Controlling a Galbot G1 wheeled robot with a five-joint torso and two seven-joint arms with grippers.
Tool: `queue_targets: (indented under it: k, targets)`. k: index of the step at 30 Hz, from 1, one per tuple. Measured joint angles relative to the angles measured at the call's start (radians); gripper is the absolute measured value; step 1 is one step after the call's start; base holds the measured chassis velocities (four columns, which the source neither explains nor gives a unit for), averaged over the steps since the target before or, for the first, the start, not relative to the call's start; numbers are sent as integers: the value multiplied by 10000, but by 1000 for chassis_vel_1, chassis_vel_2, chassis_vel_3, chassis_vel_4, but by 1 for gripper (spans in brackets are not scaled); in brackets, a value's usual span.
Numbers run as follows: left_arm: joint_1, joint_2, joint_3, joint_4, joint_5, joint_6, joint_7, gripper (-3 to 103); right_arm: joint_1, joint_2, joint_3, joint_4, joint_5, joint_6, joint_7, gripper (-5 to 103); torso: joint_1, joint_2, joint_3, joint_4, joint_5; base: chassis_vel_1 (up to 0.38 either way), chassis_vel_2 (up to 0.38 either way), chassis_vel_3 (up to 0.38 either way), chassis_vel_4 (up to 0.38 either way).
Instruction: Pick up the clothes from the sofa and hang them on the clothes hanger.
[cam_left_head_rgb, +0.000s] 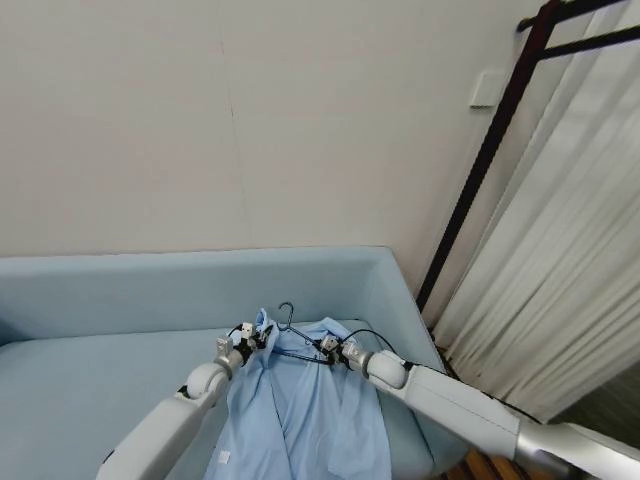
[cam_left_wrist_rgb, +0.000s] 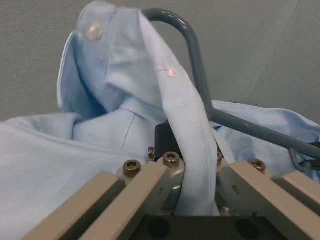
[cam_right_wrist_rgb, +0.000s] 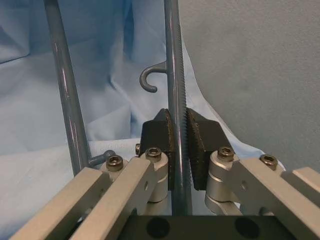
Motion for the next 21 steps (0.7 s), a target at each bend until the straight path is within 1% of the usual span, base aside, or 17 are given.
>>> queue_targets:
  k: [1,4,8,9,10,12,14,16,18,21]
  targets:
    - [7,-2,8,-26,3,-1,-11,0,8,122,114,-146,-7,6,20,8,0,0,1,3,1,0,0,0,0]
    - [69,42,5,-103,6,-3,-26,0,138,122,222,-217,8,11,14,8,1,0,1,4,2,0,0,0,0]
    - [180,114,-23,-125,20,-26,-31,0,351,-31,121,-190,-25,11,-84,8,0,0,0,0,-1,0,0,0,0]
    - [233,119,-33,-132,35,-42,-32,0,380,11,37,-243,-118,18,-100,8,0,0,-1,0,-1,0,0,0,0]
    - [253,119,-35,-135,42,-45,-36,0,380,54,3,-279,-143,18,-90,4,0,0,-1,-1,-1,0,0,0,0]
    - [285,111,-38,-154,53,-47,-50,0,337,170,-45,-348,-168,18,-31,4,1,0,-1,2,-1,0,0,0,0]
    - [320,93,-42,-213,57,-49,-117,0,133,350,-71,-452,-175,17,126,10,1,0,0,7,3,0,0,0,0]
    - [336,91,-50,-276,58,-50,-159,0,-50,317,-72,-441,-121,17,157,21,0,0,0,7,3,0,0,0,0]
    - [340,91,-55,-299,59,-49,-171,0,-112,254,-70,-411,-102,18,157,21,0,0,0,5,2,0,0,0,0]
    - [351,78,-77,-354,59,-50,-207,0,-400,-103,67,-148,218,45,164,38,0,0,-1,-2,2,0,0,0,0]
